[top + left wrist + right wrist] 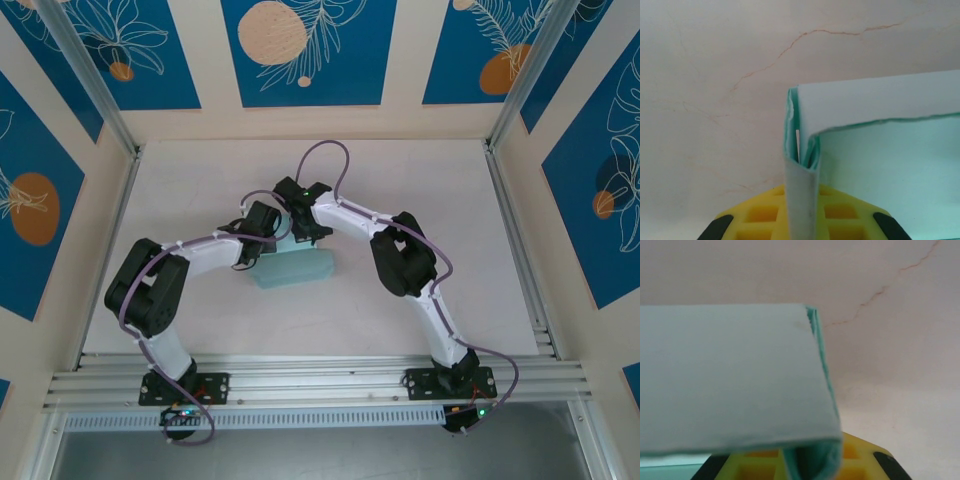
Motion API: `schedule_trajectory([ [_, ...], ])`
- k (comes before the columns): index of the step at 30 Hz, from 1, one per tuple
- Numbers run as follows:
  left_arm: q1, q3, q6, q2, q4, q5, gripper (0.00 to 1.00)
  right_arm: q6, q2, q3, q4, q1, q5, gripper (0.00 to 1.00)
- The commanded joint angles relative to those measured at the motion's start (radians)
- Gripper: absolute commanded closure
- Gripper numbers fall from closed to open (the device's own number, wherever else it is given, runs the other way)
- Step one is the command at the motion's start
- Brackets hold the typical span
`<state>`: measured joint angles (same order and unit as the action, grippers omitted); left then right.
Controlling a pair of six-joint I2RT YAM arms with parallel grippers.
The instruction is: Fold the paper box
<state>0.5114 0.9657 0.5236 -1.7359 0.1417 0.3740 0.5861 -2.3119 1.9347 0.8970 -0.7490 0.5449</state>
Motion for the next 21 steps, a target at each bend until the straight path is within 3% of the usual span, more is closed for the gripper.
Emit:
schedule_trajectory([
  [1, -0.03, -0.031, -0.011, -0.017, 0.139, 0.1, 1.0, 0.012, -0.09, -0.066, 0.232, 0.033, 0.235, 0.94],
  [8, -0.03, 0.081, 0.018, -0.098, 0.329, 0.338, 1.0, 0.015, -0.087, -0.063, 0.243, 0.007, 0.213, 0.94],
  [13, -0.03, 0.09, 0.051, -0.119, 0.385, 0.401, 0.97, 0.009, -0.078, -0.056, 0.242, 0.005, 0.183, 0.94],
  [15, -0.03, 0.08, 0.062, -0.111, 0.372, 0.383, 0.94, 0.003, -0.079, -0.055, 0.236, 0.008, 0.173, 0.95],
  [18, -0.034, 0.027, 0.07, -0.066, 0.273, 0.263, 0.87, -0.008, -0.074, -0.056, 0.219, 0.01, 0.151, 0.94],
  [21, -0.034, -0.034, 0.071, 0.0, 0.148, 0.122, 0.72, -0.016, -0.069, -0.057, 0.204, 0.007, 0.133, 0.95],
])
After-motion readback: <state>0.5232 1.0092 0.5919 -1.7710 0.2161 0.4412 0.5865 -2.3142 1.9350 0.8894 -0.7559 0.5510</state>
